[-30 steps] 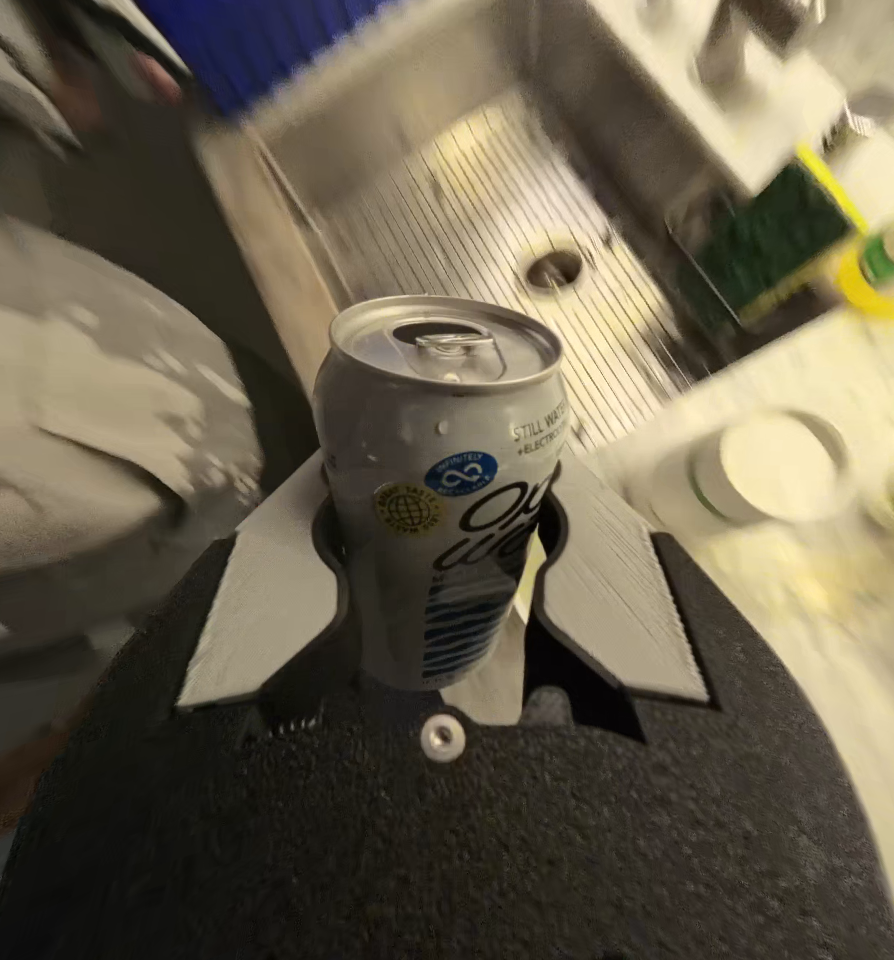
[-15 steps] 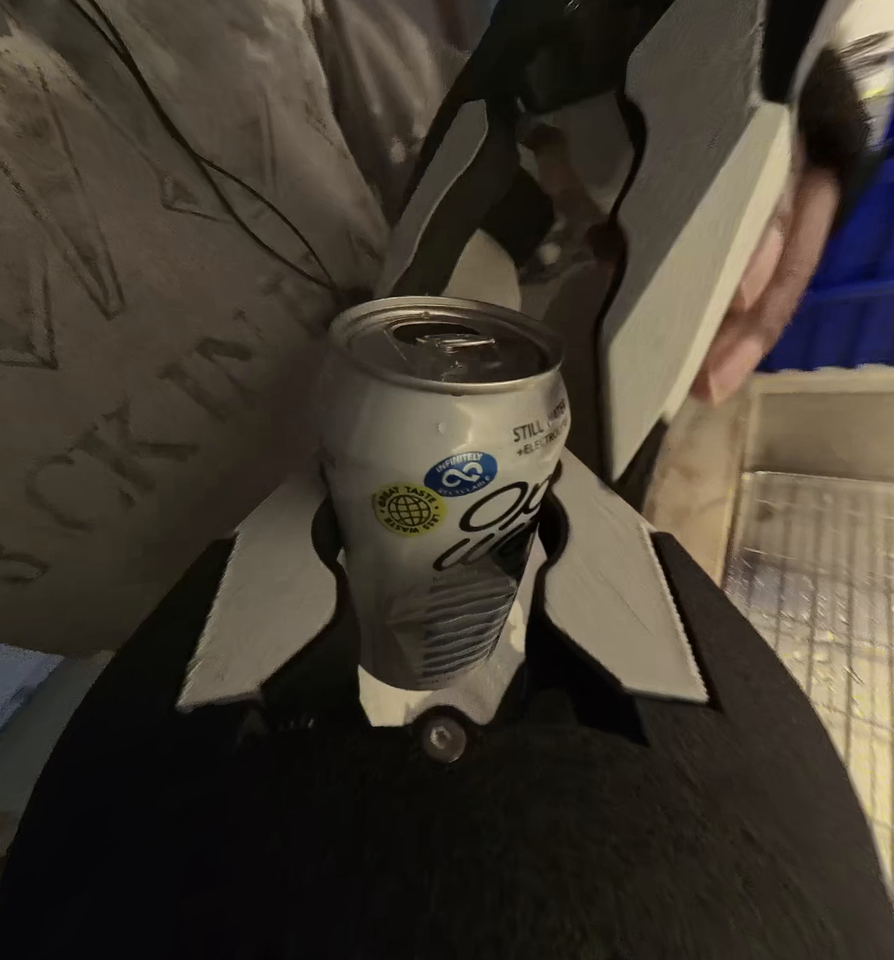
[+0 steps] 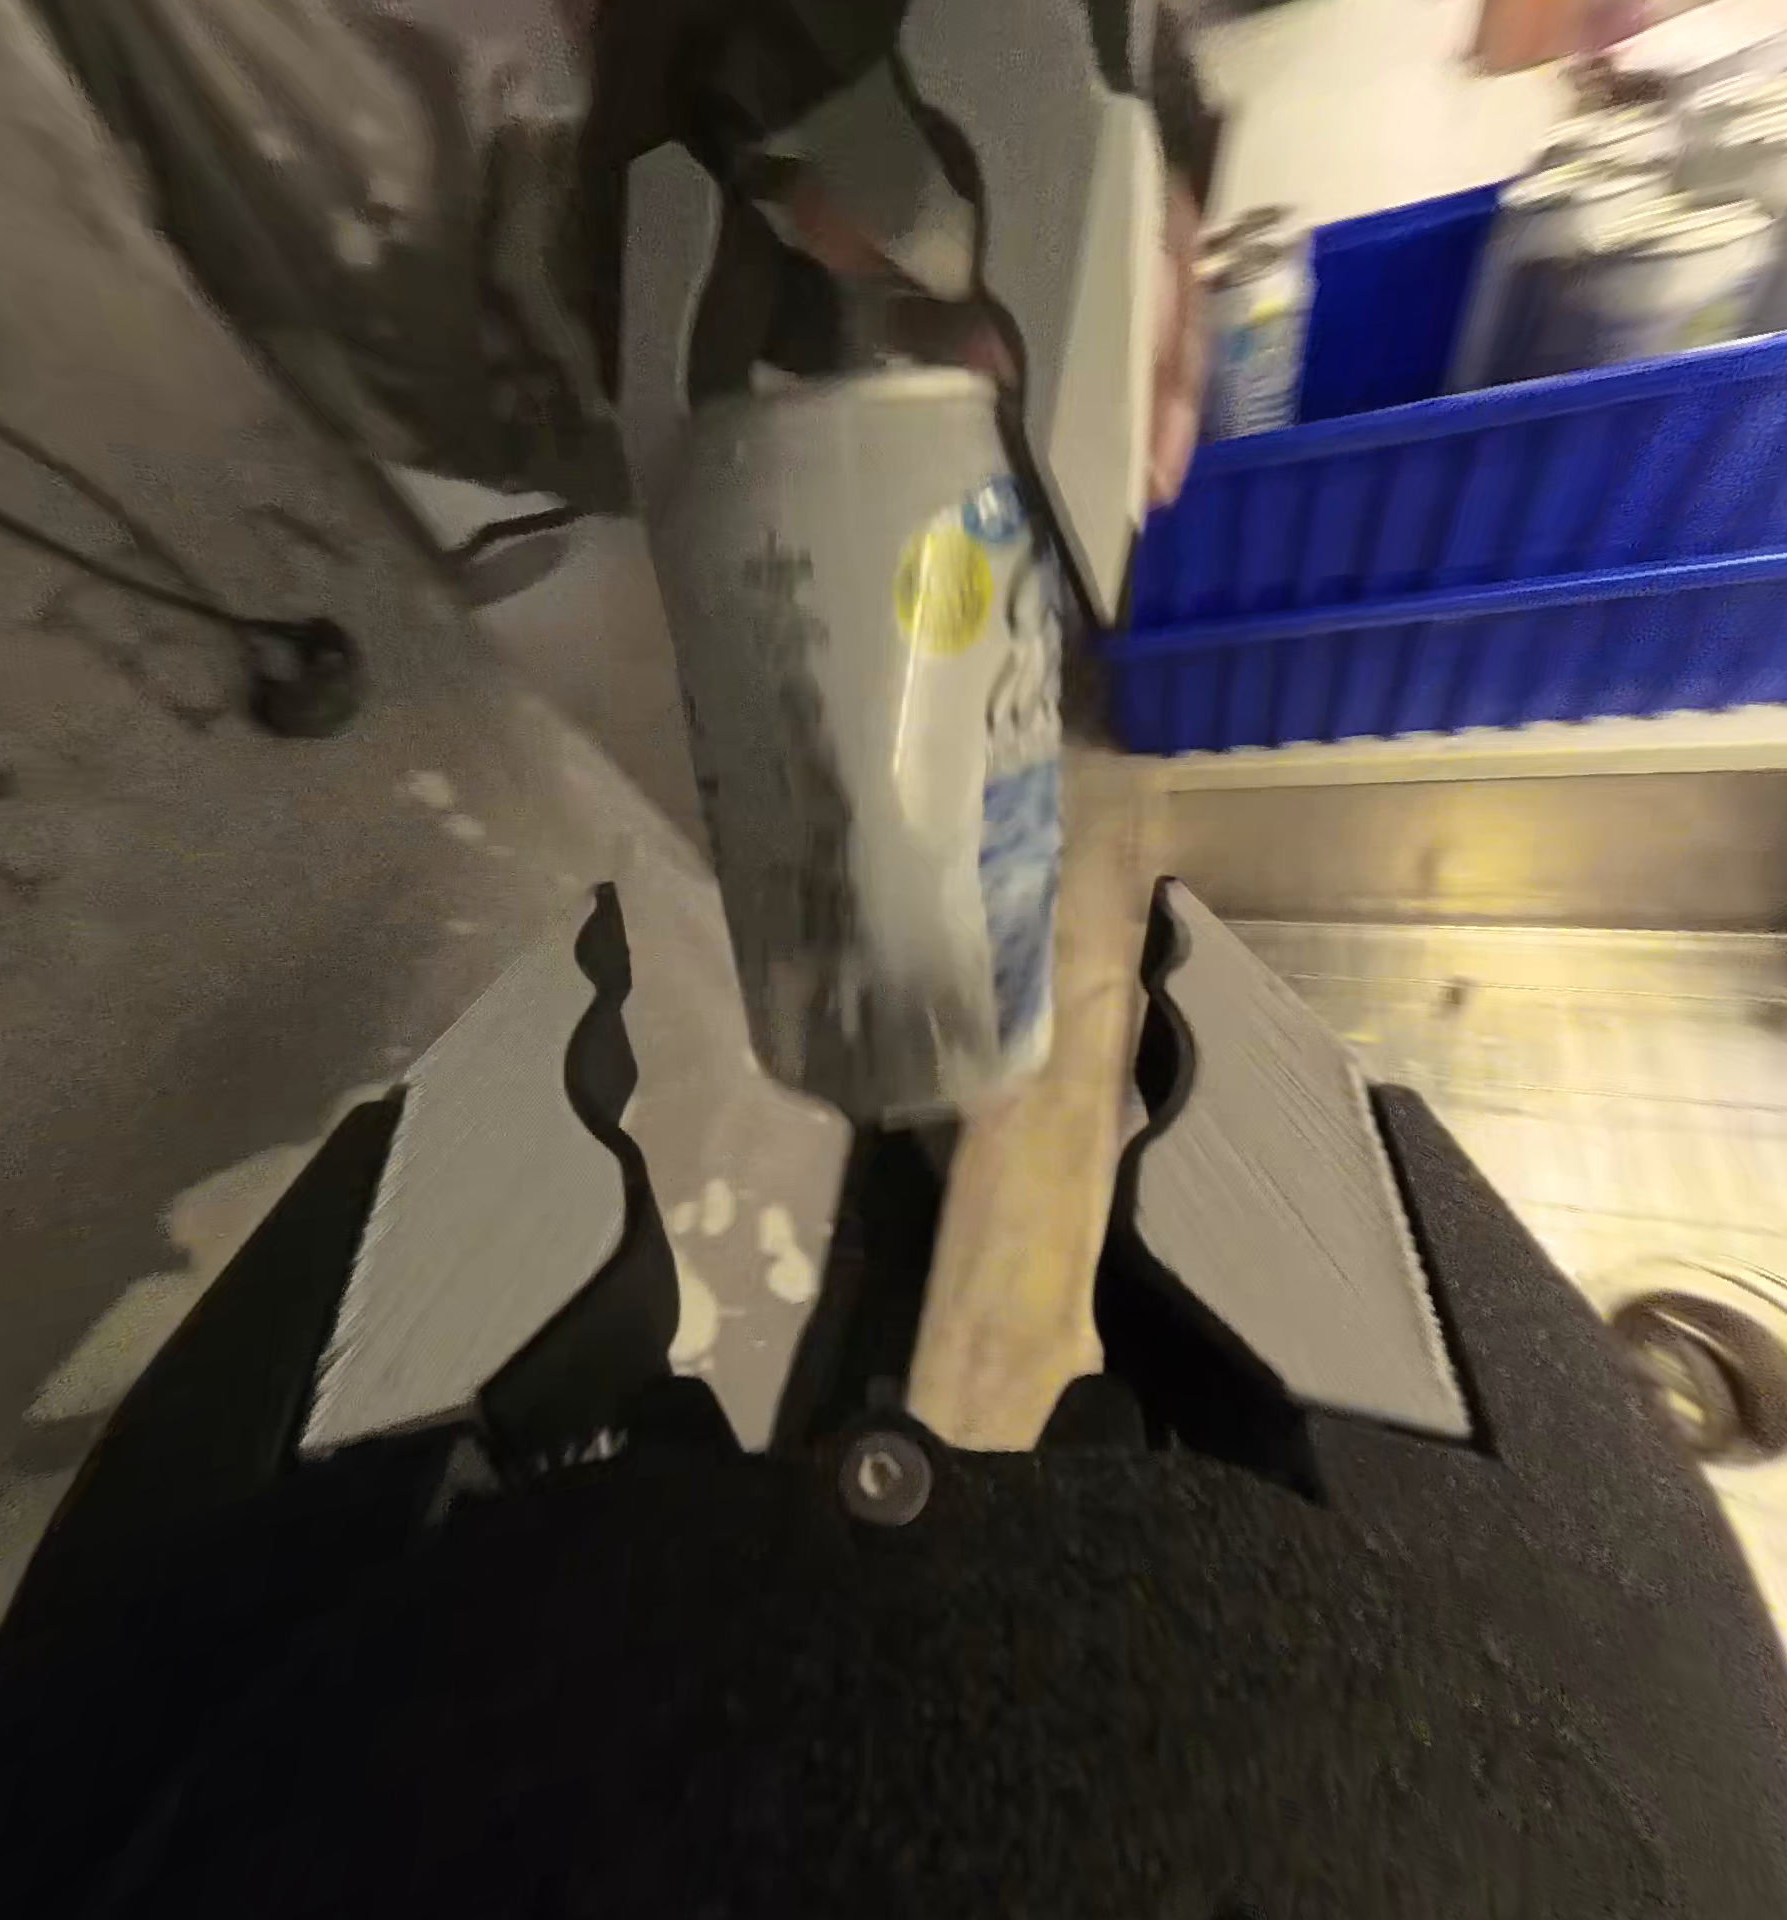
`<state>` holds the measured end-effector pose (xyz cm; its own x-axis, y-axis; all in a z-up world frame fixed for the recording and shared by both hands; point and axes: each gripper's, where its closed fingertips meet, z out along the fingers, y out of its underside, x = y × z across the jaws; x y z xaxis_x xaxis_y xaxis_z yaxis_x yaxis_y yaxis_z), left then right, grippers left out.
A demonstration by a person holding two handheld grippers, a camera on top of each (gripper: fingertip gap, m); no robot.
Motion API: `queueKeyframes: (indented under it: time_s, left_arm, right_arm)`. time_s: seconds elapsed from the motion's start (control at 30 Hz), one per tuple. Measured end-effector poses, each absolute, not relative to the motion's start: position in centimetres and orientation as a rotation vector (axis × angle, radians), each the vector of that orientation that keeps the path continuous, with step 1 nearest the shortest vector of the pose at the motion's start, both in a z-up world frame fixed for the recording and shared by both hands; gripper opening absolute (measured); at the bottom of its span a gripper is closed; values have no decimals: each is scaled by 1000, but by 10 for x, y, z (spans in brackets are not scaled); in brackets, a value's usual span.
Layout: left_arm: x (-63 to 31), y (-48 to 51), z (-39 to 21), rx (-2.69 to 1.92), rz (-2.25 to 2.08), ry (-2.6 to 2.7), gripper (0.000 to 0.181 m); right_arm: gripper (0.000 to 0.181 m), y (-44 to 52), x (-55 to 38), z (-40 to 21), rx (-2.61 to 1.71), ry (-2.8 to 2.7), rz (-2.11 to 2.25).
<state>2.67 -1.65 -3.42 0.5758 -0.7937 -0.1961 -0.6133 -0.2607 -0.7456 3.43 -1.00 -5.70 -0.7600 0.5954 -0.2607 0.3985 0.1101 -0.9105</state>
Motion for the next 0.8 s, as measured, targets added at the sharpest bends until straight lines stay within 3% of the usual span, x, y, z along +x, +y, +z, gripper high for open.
queueKeyframes:
  time_s: [0.4,0.57,0.8]
  left_arm:
    - [-248,-128,1,-2393,370,527,77]
    - [-309,-170,-45,-2568,337,423,79]
    - [-324,-191,-113,-2713,202,433,78]
  right_arm:
    - [78,89,62,-87,-1436,-1520,1458]
    - [73,93,81,-109,-1577,-1472,1454]
    - [73,104,108,-113,-1653,-1388,1367]
